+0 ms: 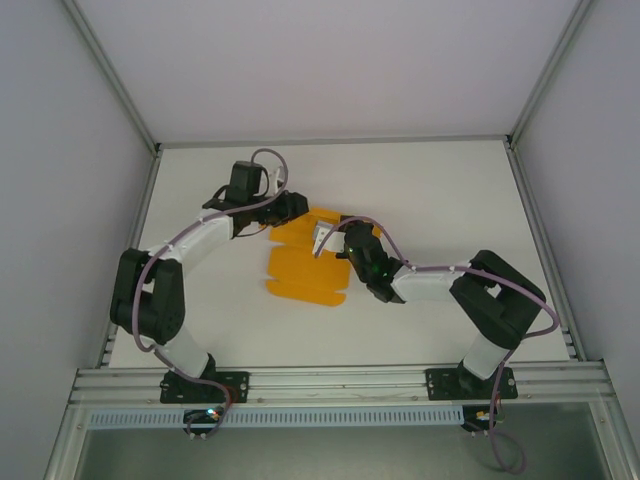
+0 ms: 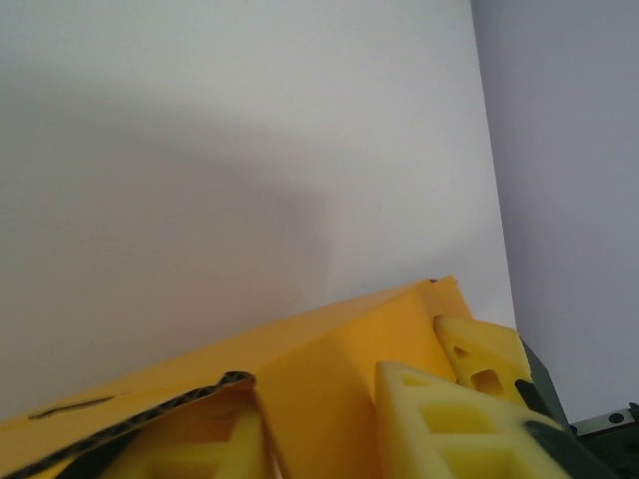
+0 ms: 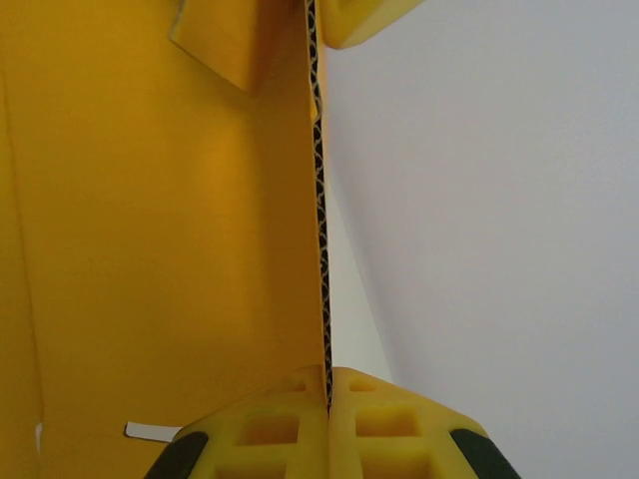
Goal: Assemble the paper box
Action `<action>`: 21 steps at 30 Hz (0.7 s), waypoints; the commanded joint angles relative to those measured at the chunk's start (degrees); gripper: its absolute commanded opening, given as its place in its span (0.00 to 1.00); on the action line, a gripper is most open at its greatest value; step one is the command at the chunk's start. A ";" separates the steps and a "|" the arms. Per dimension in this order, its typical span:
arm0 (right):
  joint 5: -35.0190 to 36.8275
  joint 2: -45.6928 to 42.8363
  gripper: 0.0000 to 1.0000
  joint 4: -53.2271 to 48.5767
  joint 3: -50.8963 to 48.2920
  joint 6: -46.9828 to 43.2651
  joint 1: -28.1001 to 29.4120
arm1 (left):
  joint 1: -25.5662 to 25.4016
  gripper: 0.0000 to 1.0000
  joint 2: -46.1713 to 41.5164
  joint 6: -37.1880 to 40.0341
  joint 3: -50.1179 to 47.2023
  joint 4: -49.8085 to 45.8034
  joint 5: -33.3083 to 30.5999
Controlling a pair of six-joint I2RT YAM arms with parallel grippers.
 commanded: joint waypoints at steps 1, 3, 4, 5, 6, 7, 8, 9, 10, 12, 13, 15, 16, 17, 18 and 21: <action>-0.06 1.07 0.00 4.23 -0.10 1.65 1.24 | -0.43 0.20 -0.63 -1.33 0.73 2.25 -0.07; 0.72 1.29 0.00 4.82 -0.44 1.75 1.44 | -0.46 0.12 -0.67 -1.81 0.58 2.24 -0.89; 1.18 1.36 0.00 5.16 -0.59 1.91 1.52 | -0.41 0.08 -0.67 -1.94 0.65 2.22 -1.12; 1.80 1.42 0.00 5.79 -0.82 2.17 1.57 | -0.45 0.04 -0.67 -2.44 0.60 2.27 -1.53; 2.14 1.33 0.00 6.04 -1.03 2.42 1.70 | -0.47 0.02 -0.59 -2.82 0.54 2.52 -1.75; 2.19 1.32 0.00 6.05 -1.41 2.69 1.80 | -0.43 0.00 -0.54 -2.83 0.57 2.65 -1.76; 2.28 1.17 0.00 6.19 -1.66 3.18 1.81 | -0.45 0.00 -0.48 -3.04 0.53 2.57 -1.93; 2.26 1.10 0.00 6.28 -1.84 3.48 1.83 | -0.39 0.00 -0.54 -3.14 0.49 2.52 -2.05; 2.20 0.90 0.00 6.18 -1.97 3.82 1.88 | -0.43 0.00 -0.65 -2.76 0.62 2.21 -2.06; 2.62 0.70 0.00 6.10 -2.11 3.81 1.86 | -0.40 0.26 -1.15 -1.17 0.97 0.03 -2.77; 2.87 0.49 0.00 6.08 -2.15 3.79 1.81 | -0.46 0.42 -1.81 0.20 1.12 -1.51 -3.60; 3.16 -0.12 0.00 5.97 -2.40 3.62 1.64 | -0.42 0.76 -4.19 3.90 0.72 -5.43 -7.23; 3.11 -0.55 0.00 5.61 -2.66 3.62 1.50 | -0.18 0.84 -5.80 5.72 0.22 -7.44 -9.65; 2.91 -1.15 0.00 4.87 -2.89 3.89 1.22 | 0.34 0.94 -7.84 7.36 -0.75 -9.25 -12.15; 2.60 -1.74 0.00 4.25 -3.11 4.40 0.90 | 1.11 1.00 -9.91 8.36 -2.10 -10.28 -13.65; 0.94 -4.26 0.00 1.67 -3.97 7.06 -0.32 | 6.54 1.00 -16.09 8.56 -7.86 -11.00 -14.93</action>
